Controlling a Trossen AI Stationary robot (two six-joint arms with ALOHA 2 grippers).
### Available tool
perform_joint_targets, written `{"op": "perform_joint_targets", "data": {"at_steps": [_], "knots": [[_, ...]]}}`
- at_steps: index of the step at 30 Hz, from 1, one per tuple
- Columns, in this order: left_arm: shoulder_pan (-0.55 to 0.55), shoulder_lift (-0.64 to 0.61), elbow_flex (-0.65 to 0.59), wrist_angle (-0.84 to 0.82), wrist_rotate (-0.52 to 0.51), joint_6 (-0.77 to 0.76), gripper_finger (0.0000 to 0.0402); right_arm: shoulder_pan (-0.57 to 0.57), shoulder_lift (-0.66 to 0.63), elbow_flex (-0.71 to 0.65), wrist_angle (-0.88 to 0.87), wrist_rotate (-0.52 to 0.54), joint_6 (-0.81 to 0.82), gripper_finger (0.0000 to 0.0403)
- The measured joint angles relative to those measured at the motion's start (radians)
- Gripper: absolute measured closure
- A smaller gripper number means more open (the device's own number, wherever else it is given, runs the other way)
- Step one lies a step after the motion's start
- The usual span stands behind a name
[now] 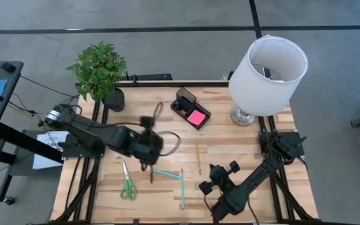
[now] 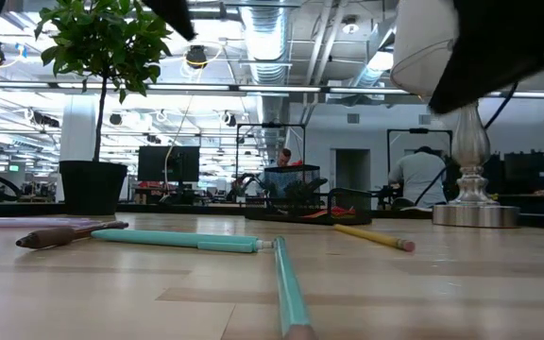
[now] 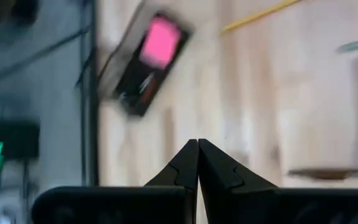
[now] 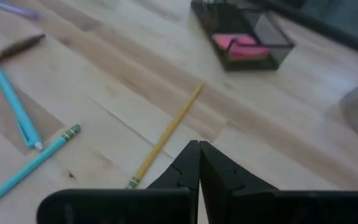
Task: Pick and place office supplies into organizer
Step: Put the yellow pencil into the desk organizer
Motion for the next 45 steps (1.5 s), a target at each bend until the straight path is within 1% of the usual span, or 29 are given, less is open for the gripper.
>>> {"op": "perform_joint_targets", "data": {"at_steps": [2, 3, 7, 9, 11, 13, 15, 19, 21, 23, 27, 29, 31, 33, 34, 36, 38, 40, 43, 45], "knots": [[0.004, 0.054, 0.0, 0.131, 0.074, 0.146, 0.0401, 0.035, -0.001, 0.031, -0.079, 0.005, 0.057, 0.0402], [0.007, 0.085, 0.0, 0.195, 0.13, 0.222, 0.0401, 0.052, -0.001, 0.046, -0.109, 0.004, 0.082, 0.0402], [0.033, 0.217, 0.0, 0.438, 0.406, 0.46, 0.0398, 0.112, -0.002, 0.087, -0.115, 0.0, 0.112, 0.0403], [0.05, 0.282, 0.0, 0.506, 0.511, 0.573, 0.0389, 0.138, -0.002, 0.101, -0.115, 0.001, 0.12, 0.0403], [0.068, 0.348, 0.0, 0.578, 0.574, 0.638, 0.0378, 0.161, -0.002, 0.105, -0.115, 0.001, 0.14, 0.0403], [0.091, 0.407, 0.0, 0.647, 0.625, 0.655, 0.0364, 0.182, -0.002, 0.106, -0.115, 0.002, 0.157, 0.0403], [0.107, 0.461, 0.0, 0.719, 0.654, 0.666, 0.0351, 0.198, -0.002, 0.106, -0.115, 0.002, 0.165, 0.0403], [0.125, 0.546, 0.0, 0.842, 0.648, 0.75, 0.0332, 0.211, -0.002, 0.106, -0.115, 0.001, 0.165, 0.0403], [0.125, 0.566, 0.0, 0.892, 0.65, 0.807, 0.0327, 0.211, -0.002, 0.106, -0.115, 0.001, 0.166, 0.0403], [0.128, 0.583, 0.0, 0.924, 0.655, 0.833, 0.0323, 0.211, -0.002, 0.106, -0.115, 0.001, 0.166, 0.0403], [0.146, 0.585, 0.0, 0.96, 0.657, 0.828, 0.0321, 0.209, -0.002, 0.106, -0.115, -0.006, 0.174, 0.0403], [0.158, 0.569, 0.0, 0.938, 0.615, 0.808, 0.0321, 0.199, -0.002, 0.106, -0.11, -0.021, 0.188, 0.0403], [0.169, 0.547, 0.0, 0.924, 0.518, 0.778, 0.0321, 0.183, 0.002, 0.108, -0.07, -0.061, 0.188, 0.0403], [0.182, 0.507, 0.0, 0.883, 0.412, 0.722, 0.0321, 0.162, 0.01, 0.106, -0.022, -0.131, 0.133, 0.0403], [0.189, 0.484, 0.0, 0.867, 0.374, 0.688, 0.0322, 0.152, 0.01, 0.105, 0.001, -0.176, 0.086, 0.0403], [0.206, 0.427, 0.0, 0.814, 0.356, 0.625, 0.0322, 0.121, 0.009, 0.104, 0.037, -0.268, 0.011, 0.0401], [0.223, 0.36, 0.0, 0.764, 0.369, 0.569, 0.0322, 0.092, 0.009, 0.103, 0.05, -0.309, -0.008, 0.0394], [0.237, 0.28, 0.0, 0.704, 0.377, 0.515, 0.0322, 0.07, 0.009, 0.105, 0.08, -0.273, -0.052, 0.0386], [0.262, 0.157, 0.0, 0.623, 0.377, 0.442, 0.0322, 0.054, 0.009, 0.105, 0.166, -0.115, -0.136, 0.0374], [0.278, 0.073, 0.0, 0.584, 0.377, 0.404, 0.0322, 0.055, 0.009, 0.106, 0.196, -0.002, -0.13, 0.0367]]}}
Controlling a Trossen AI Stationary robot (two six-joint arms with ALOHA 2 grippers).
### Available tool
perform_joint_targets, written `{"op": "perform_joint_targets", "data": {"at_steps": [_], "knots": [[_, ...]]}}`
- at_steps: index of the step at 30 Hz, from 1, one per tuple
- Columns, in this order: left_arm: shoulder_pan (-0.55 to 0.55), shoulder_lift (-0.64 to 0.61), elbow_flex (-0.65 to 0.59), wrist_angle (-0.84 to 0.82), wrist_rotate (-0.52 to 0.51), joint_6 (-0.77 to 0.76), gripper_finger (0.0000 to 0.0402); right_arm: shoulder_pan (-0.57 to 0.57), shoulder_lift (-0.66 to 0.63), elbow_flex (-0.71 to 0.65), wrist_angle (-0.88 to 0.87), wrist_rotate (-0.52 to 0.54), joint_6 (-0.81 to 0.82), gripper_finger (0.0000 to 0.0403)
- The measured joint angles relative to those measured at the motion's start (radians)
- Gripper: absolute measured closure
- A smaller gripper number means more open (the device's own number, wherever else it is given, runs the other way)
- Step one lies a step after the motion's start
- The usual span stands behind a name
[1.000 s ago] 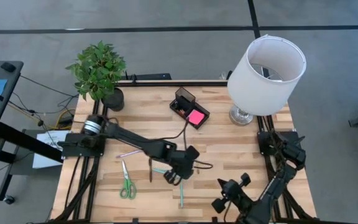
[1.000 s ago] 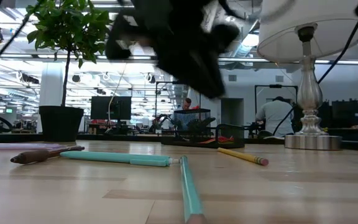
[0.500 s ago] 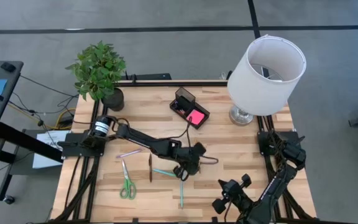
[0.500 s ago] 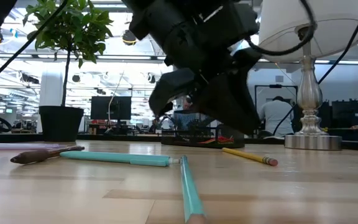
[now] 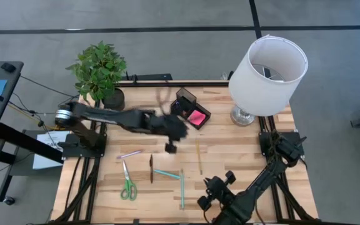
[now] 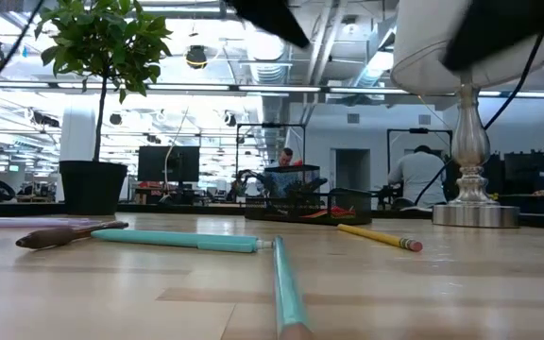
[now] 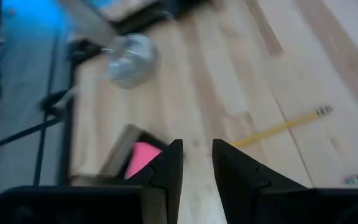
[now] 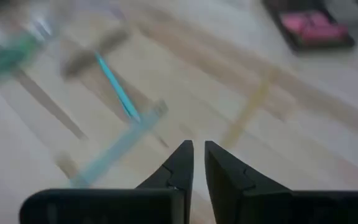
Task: Pick and place office supplies into organizer
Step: Put the yellow pencil into the desk organizer
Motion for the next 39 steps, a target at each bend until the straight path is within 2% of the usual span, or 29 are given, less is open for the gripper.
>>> {"op": "perform_joint_targets", "data": {"at_steps": [2, 6, 8, 13, 23, 27, 30, 33, 35, 38, 39], "knots": [[0.015, -0.08, 0.0, -0.02, -0.001, -0.017, 0.0322, 0.008, 0.0, 0.0, -0.001, 0.062, 0.039, 0.0363], [0.029, -0.22, 0.0, -0.063, 0.0, -0.008, 0.0322, 0.017, 0.0, 0.0, 0.005, 0.065, 0.074, 0.0355], [0.032, -0.281, 0.0, -0.084, -0.001, -0.006, 0.0322, 0.018, -0.001, -0.009, 0.062, 0.064, 0.054, 0.0349], [0.032, -0.411, 0.0, -0.166, -0.014, -0.021, 0.0322, -0.014, -0.001, -0.02, 0.118, -0.034, -0.084, 0.0328], [0.031, -0.526, 0.0, -0.249, -0.012, -0.036, 0.0322, -0.124, -0.001, -0.02, 0.165, -0.113, -0.159, 0.0255], [0.031, -0.529, 0.0, -0.314, -0.009, -0.039, 0.0322, -0.136, -0.001, -0.02, 0.176, -0.138, -0.088, 0.0235], [0.031, -0.527, 0.0, -0.331, -0.008, -0.04, 0.0322, -0.128, -0.001, -0.022, 0.177, -0.062, -0.02, 0.0226], [0.031, -0.524, 0.0, -0.338, -0.007, -0.04, 0.0322, -0.11, -0.001, -0.036, 0.179, 0.12, 0.068, 0.0221], [0.031, -0.525, 0.0, -0.337, -0.007, -0.04, 0.0322, -0.099, -0.001, -0.046, 0.232, 0.212, 0.059, 0.0219], [0.031, -0.529, 0.0, -0.337, -0.007, -0.039, 0.0322, -0.1, 0.045, -0.066, 0.379, 0.237, -0.051, 0.0218], [0.031, -0.533, 0.0, -0.338, -0.007, -0.039, 0.0322, -0.103, 0.061, -0.072, 0.373, 0.236, -0.058, 0.0218]]}}
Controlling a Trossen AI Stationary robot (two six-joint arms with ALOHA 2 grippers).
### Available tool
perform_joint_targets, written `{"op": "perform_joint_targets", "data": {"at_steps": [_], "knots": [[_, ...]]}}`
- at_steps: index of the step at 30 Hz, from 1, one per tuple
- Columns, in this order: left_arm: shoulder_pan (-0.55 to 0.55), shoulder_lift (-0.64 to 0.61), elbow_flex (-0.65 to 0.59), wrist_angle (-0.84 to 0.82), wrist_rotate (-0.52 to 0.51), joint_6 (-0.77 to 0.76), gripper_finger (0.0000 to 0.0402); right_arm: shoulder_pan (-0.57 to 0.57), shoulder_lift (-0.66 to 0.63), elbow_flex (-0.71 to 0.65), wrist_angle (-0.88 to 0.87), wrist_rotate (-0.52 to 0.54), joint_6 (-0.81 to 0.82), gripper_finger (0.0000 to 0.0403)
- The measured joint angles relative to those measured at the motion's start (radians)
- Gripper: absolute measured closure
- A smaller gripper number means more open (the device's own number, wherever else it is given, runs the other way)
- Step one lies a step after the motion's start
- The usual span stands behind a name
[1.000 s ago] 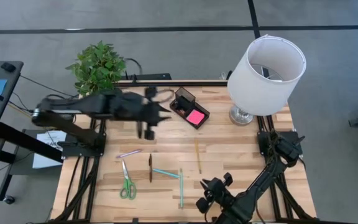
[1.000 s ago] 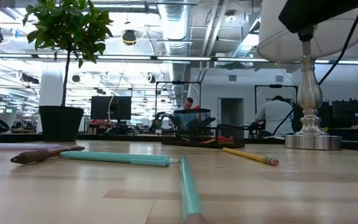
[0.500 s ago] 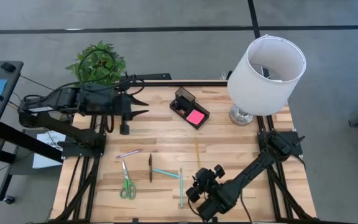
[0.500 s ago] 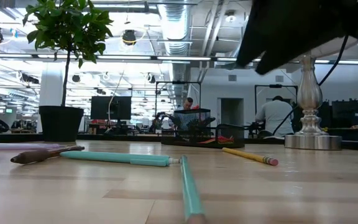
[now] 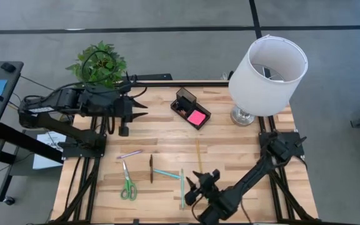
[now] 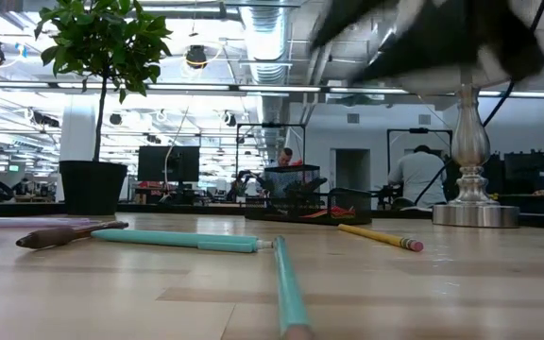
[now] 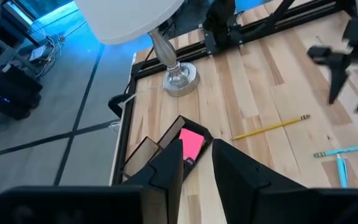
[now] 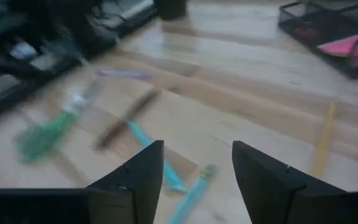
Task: Pick and place office supplies into organizer
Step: Put the yellow pencil into the desk organizer
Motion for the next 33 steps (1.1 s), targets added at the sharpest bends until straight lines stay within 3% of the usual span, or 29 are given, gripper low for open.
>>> {"op": "perform_joint_targets", "data": {"at_steps": [6, 11, 17, 22, 33], "knots": [[0.0, -0.023, 0.0, -0.046, 0.005, 0.023, 0.0322, -0.021, 0.08, 0.003, -0.022, -0.014, 0.054, 0.0223], [0.0, -0.047, 0.0, -0.114, 0.007, 0.028, 0.0322, -0.018, 0.079, 0.005, -0.073, 0.039, 0.047, 0.022], [0.0, -0.077, 0.0, -0.175, 0.008, -0.037, 0.0322, -0.062, 0.103, 0.006, -0.112, 0.036, 0.053, 0.0223], [0.0, -0.11, 0.0, -0.234, 0.007, -0.089, 0.0322, -0.1, 0.144, 0.001, -0.194, -0.026, 0.126, 0.0225], [0.0, -0.19, 0.0, -0.269, -0.001, -0.088, 0.0322, -0.066, 0.198, 0.003, -0.292, -0.138, 0.283, 0.0223]]}}
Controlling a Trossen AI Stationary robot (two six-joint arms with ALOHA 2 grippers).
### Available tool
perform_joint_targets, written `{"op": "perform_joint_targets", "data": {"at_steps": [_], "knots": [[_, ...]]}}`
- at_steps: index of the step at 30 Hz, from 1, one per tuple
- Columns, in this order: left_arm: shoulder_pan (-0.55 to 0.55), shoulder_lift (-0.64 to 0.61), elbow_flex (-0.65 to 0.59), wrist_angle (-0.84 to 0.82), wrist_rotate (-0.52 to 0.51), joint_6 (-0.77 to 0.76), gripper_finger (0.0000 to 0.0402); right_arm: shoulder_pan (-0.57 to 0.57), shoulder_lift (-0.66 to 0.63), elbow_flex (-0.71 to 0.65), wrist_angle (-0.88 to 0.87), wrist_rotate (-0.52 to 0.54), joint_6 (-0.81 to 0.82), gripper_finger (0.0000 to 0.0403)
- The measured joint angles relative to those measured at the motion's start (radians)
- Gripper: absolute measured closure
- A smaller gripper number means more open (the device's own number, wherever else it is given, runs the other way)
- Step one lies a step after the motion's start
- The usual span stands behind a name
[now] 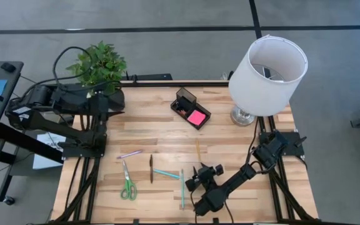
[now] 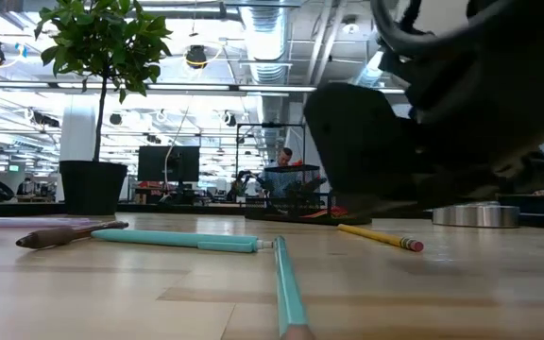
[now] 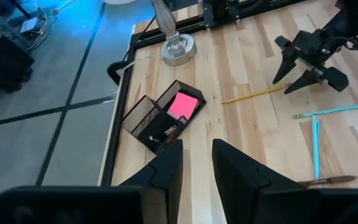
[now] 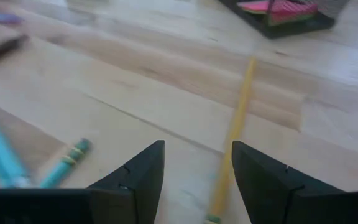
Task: Pick and place office supplies into organizer
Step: Put the yellow pencil into the desk organizer
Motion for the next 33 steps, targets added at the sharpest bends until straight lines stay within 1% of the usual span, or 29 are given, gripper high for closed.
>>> {"op": "perform_joint_targets", "data": {"at_steps": [5, 9, 14, 16, 20, 25, 31, 33], "knots": [[0.0, -0.021, 0.0, -0.007, -0.001, -0.001, 0.0322, 0.004, 0.005, -0.001, -0.075, -0.013, 0.043, 0.0226], [0.0, -0.032, 0.0, -0.027, -0.002, -0.004, 0.0322, -0.003, 0.024, -0.039, 0.003, -0.049, 0.065, 0.0226], [0.0, -0.035, 0.0, -0.037, -0.002, -0.023, 0.0322, 0.013, 0.096, -0.035, 0.037, -0.009, 0.121, 0.0225], [0.0, -0.034, 0.0, -0.037, -0.002, -0.024, 0.0322, 0.019, 0.116, -0.017, 0.015, -0.005, 0.126, 0.0227], [0.0, -0.035, 0.0, -0.038, -0.002, -0.025, 0.0322, 0.037, 0.137, 0.025, -0.002, -0.008, 0.099, 0.0227], [0.0, -0.032, 0.0, -0.04, -0.002, -0.025, 0.0322, 0.048, 0.144, 0.07, 0.044, 0.019, 0.046, 0.0227], [0.0, -0.032, 0.0, -0.045, -0.002, -0.025, 0.0322, 0.018, 0.141, 0.081, 0.058, 0.009, 0.032, 0.0231], [0.0, -0.032, 0.0, -0.057, -0.002, -0.025, 0.0322, 0.007, 0.138, 0.083, 0.06, -0.017, 0.041, 0.0231]]}}
